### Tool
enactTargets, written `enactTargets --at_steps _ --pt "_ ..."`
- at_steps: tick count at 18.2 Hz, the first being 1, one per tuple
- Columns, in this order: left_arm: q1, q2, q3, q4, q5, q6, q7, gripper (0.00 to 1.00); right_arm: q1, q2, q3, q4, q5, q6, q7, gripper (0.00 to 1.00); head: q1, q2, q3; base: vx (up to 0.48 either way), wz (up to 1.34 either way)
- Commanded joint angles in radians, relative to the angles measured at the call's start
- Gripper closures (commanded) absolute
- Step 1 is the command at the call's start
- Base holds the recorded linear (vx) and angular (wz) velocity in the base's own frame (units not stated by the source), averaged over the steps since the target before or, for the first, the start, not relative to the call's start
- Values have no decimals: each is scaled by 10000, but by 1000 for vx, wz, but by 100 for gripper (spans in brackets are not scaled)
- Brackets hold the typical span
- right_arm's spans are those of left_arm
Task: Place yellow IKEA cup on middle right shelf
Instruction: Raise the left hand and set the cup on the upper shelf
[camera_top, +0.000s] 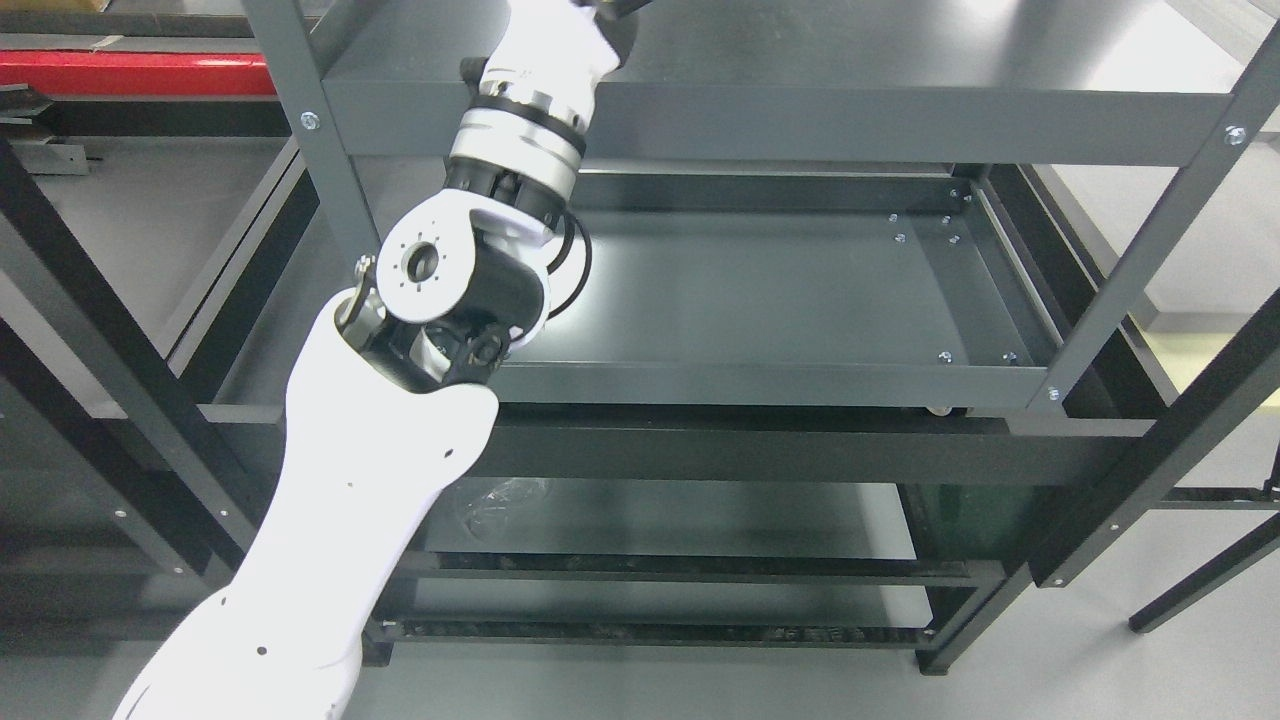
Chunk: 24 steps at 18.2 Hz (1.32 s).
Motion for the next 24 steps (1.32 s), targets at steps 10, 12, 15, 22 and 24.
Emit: enactTargets --at_steps 10,12,15,22,24 --pt "-2137 175 -216 4948 2704 1711 132 86 138 -175 169 0 -245 5 -9 1 0 0 0 2 2" --pt "-2137 175 -292 4917 2476 2200 117 65 138 -175 169 0 -245 5 -9 1 0 0 0 0 0" --pt "-2137 175 -354 4841 2321 2372 86 42 138 -175 169 0 -245 5 -9 1 0 0 0 0 0" --pt "-2122 175 -354 4428 1617 2372 40 6 138 -175 169 0 -245 5 -9 1 0 0 0 0 0" --pt "-2107 175 -339 4182 1325 2356 55 2 138 -175 169 0 -245 5 -9 1 0 0 0 0 0"
